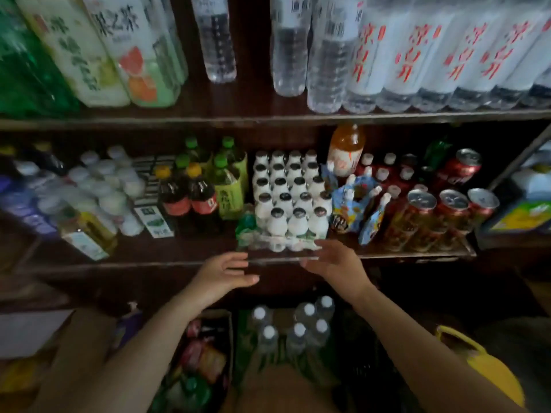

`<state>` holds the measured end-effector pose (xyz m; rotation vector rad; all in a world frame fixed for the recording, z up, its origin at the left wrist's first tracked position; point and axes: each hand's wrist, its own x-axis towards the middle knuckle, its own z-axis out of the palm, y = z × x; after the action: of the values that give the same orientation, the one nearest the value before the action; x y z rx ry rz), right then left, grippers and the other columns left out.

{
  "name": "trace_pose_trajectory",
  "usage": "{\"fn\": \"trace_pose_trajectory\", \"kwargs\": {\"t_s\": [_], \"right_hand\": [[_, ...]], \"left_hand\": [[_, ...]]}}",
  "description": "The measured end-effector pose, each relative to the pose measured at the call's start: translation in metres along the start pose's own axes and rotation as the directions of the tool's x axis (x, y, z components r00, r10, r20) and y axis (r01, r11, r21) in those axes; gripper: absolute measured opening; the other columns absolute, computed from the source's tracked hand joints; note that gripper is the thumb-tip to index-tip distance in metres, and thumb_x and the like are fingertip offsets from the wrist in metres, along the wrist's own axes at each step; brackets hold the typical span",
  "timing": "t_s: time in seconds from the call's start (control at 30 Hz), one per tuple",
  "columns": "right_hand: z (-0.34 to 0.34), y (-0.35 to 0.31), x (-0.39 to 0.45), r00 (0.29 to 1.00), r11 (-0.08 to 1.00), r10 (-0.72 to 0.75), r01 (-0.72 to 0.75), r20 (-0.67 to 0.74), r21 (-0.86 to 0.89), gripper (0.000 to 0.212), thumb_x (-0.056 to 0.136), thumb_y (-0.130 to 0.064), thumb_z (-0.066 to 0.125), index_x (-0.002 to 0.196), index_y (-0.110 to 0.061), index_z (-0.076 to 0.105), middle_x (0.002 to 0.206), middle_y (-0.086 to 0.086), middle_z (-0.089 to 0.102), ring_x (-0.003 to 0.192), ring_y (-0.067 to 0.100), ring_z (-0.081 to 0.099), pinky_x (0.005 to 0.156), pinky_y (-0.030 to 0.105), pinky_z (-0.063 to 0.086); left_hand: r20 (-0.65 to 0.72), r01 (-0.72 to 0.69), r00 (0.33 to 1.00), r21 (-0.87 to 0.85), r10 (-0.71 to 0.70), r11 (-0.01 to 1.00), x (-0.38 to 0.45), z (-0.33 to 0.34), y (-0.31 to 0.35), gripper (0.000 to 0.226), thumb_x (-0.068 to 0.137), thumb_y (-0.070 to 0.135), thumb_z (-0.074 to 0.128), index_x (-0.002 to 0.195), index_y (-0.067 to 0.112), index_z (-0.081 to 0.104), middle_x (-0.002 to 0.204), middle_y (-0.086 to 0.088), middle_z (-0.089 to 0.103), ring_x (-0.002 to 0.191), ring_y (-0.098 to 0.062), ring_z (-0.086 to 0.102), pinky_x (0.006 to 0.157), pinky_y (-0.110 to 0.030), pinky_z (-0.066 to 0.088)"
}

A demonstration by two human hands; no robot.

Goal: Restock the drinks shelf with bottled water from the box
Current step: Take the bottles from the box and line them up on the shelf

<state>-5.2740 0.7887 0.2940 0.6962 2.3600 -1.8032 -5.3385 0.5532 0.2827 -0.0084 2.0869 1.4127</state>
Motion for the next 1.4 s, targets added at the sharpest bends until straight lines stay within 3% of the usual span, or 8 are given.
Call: {"fn": "trace_pose_trajectory", "kwargs": {"t_s": [0.17, 0.33, 0.4, 0.63, 0.77, 1.1, 1.27, 1.4], "right_hand": [[0.055, 0.116, 0.001, 0.984, 0.993, 0.115, -0.116, 0.133, 0.002, 0.062, 0.074, -0.029, 0.081, 0.129, -0.020, 0.052, 0.121, 0.002, 0.059, 0.109, 0.016, 0.059, 0.079, 0.024, 0.051], [0.103, 0.217, 0.009, 0.993, 0.998, 0.054, -0.052, 0.100, -0.026, 0.060, 0.076, -0.029, 0.080, 0.128, -0.019, 0.053, 0.103, -0.012, 0.059, 0.102, 0.010, 0.059, 0.087, 0.031, 0.053], [0.118, 0.249, 0.013, 0.994, 1.000, 0.028, -0.027, 0.102, -0.007, 0.054, 0.076, -0.027, 0.080, 0.122, -0.022, 0.053, 0.097, -0.020, 0.056, 0.092, -0.001, 0.057, 0.080, 0.019, 0.050], [0.169, 0.360, 0.027, 0.973, 0.989, -0.113, 0.130, 0.202, -0.069, 0.054, 0.073, -0.030, 0.081, 0.121, -0.025, 0.056, 0.107, -0.025, 0.058, 0.098, -0.012, 0.054, 0.080, 0.003, 0.042], [0.193, 0.411, 0.038, 0.969, 0.995, -0.085, 0.095, 0.231, -0.032, 0.063, 0.070, -0.019, 0.084, 0.121, -0.030, 0.049, 0.106, -0.022, 0.060, 0.097, -0.007, 0.058, 0.082, 0.012, 0.046], [0.238, 0.459, 0.084, 0.984, 0.982, -0.123, 0.140, 0.129, -0.127, 0.084, 0.064, -0.024, 0.083, 0.135, -0.020, 0.038, 0.129, -0.002, 0.057, 0.118, 0.019, 0.056, 0.098, 0.041, 0.049], [0.239, 0.448, 0.085, 0.980, 0.978, -0.172, 0.182, 0.098, -0.101, 0.052, 0.081, -0.022, 0.071, 0.129, -0.019, 0.049, 0.124, 0.001, 0.063, 0.113, 0.019, 0.060, 0.095, 0.034, 0.050], [0.230, 0.430, 0.064, 0.987, 0.982, -0.126, 0.139, 0.104, -0.128, 0.048, 0.082, -0.021, 0.072, 0.126, -0.015, 0.051, 0.119, 0.002, 0.066, 0.106, 0.017, 0.062, 0.085, 0.024, 0.051]], "left_hand": [[0.025, 0.135, 0.990, -0.001, -0.135, 0.991, 0.015, 0.035, -0.126, 0.072, 0.070, 0.015, 0.082, 0.134, 0.020, 0.049, 0.129, -0.001, 0.055, 0.115, -0.016, 0.054, 0.090, -0.029, 0.047], [-0.010, 0.045, 0.999, -0.021, -0.045, 0.999, 0.041, 0.075, -0.221, 0.076, 0.070, 0.019, 0.082, 0.136, 0.029, 0.045, 0.130, 0.008, 0.049, 0.119, -0.012, 0.048, 0.094, -0.030, 0.043], [-0.043, 0.012, 0.999, -0.022, -0.013, 1.000, 0.057, 0.087, -0.252, 0.078, 0.066, 0.024, 0.085, 0.133, 0.034, 0.047, 0.129, 0.011, 0.049, 0.120, -0.010, 0.046, 0.094, -0.028, 0.041], [-0.119, -0.082, 0.989, 0.050, 0.087, 0.995, 0.102, 0.127, -0.350, 0.087, 0.061, 0.027, 0.087, 0.137, 0.028, 0.045, 0.135, 0.013, 0.048, 0.125, -0.008, 0.045, 0.104, -0.030, 0.038], [-0.160, -0.099, 0.981, 0.069, 0.109, 0.993, 0.129, 0.148, -0.388, 0.098, 0.054, 0.035, 0.090, 0.139, 0.026, 0.042, 0.137, 0.011, 0.049, 0.127, -0.010, 0.046, 0.107, -0.036, 0.039], [-0.385, -0.290, 0.874, 0.078, 0.298, 0.954, 0.172, 0.182, -0.417, 0.065, 0.065, 0.022, 0.085, 0.123, 0.018, 0.054, 0.116, 0.004, 0.066, 0.108, -0.011, 0.063, 0.092, -0.040, 0.054], [-0.345, -0.318, 0.879, 0.091, 0.329, 0.944, 0.161, 0.177, -0.418, 0.068, 0.063, 0.024, 0.086, 0.123, 0.020, 0.055, 0.118, 0.006, 0.066, 0.110, -0.008, 0.062, 0.095, -0.039, 0.053], [-0.311, -0.307, 0.898, 0.062, 0.311, 0.950, 0.137, 0.166, -0.406, 0.068, 0.056, 0.037, 0.087, 0.118, 0.027, 0.059, 0.113, 0.010, 0.069, 0.106, -0.006, 0.064, 0.092, -0.039, 0.054]]}}
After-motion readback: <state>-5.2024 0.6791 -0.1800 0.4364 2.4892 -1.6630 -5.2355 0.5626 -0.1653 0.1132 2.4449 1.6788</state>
